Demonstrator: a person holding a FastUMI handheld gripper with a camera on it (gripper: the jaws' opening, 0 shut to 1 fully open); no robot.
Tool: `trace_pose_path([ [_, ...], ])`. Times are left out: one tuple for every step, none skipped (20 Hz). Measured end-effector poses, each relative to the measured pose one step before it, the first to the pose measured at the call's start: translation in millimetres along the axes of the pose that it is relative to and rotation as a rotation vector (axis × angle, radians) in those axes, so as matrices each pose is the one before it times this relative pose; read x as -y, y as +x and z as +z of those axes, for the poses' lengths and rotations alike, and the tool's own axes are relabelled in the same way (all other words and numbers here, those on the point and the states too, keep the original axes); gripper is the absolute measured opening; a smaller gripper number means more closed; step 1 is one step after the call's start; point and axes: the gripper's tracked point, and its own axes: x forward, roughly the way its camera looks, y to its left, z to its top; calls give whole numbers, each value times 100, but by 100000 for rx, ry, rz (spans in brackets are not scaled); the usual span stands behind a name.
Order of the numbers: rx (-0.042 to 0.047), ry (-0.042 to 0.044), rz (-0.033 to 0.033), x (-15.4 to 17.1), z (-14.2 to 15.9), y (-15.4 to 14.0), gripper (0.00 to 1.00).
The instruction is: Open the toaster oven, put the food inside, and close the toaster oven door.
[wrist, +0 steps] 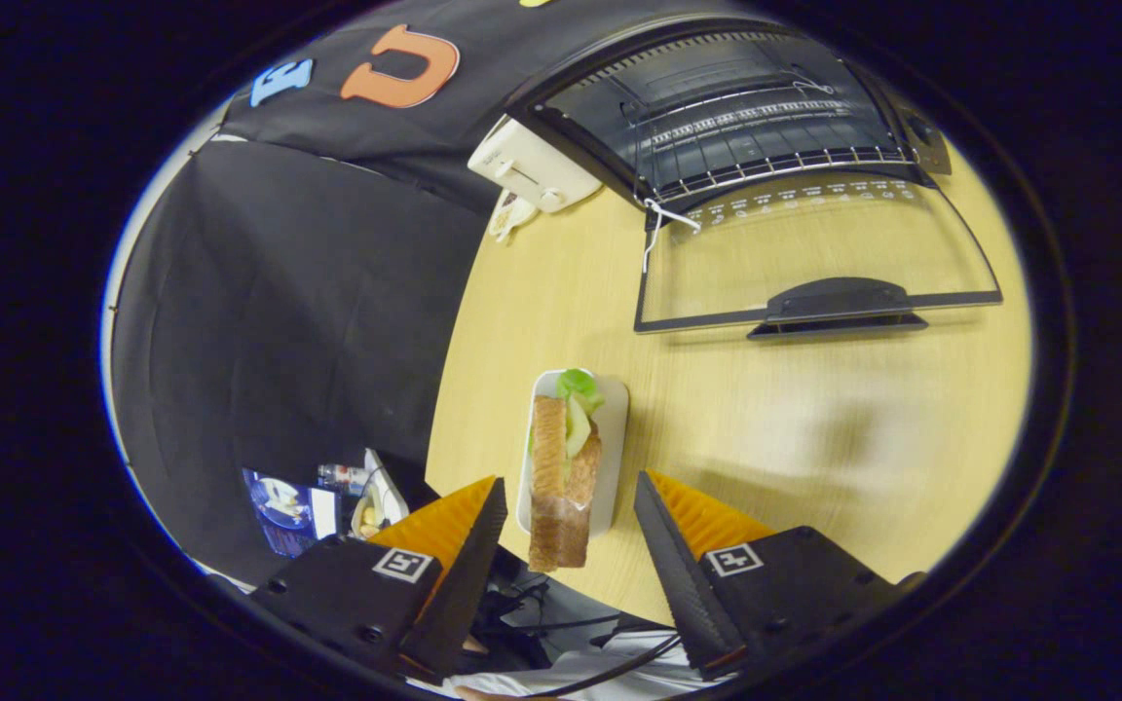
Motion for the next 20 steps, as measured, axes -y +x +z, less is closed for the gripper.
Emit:
trace_pose_path([
  [-1463,300,915,-129,-30,271,86],
  [-1608,164,807,-163,-251,149,83],
  [-1290,102,488,-39,-121,239,81],
  [-850,472,130,-16,-92,241,80],
  [-390,-198,-414,187,22,162,78],
  [269,567,-391,169,52,174,73],
  [260,657,77,62,166,79,70],
  [421,601,11,53,82,138,65],
  [83,-328,504,-30,35,-107,63],
  [5,-94,1371,-252,-24,41,59],
  [-901,266,1367,-148,-105,60,55],
  [65,532,677,-106,-44,-36,44],
  [915,-1,623,49,259,105,43],
  [793,-69,359,36,83,-36,41],
  [477,-129,697,-43,113,-37,40],
  [751,-420,696,-142,-27,-19,40],
  [930,-853,687,-134,148,-54,39],
  [788,-882,799,-181,14,-303,39],
  [1056,-976,1162,-260,171,-160,38],
  [755,-1190,986,-219,59,-333,38],
])
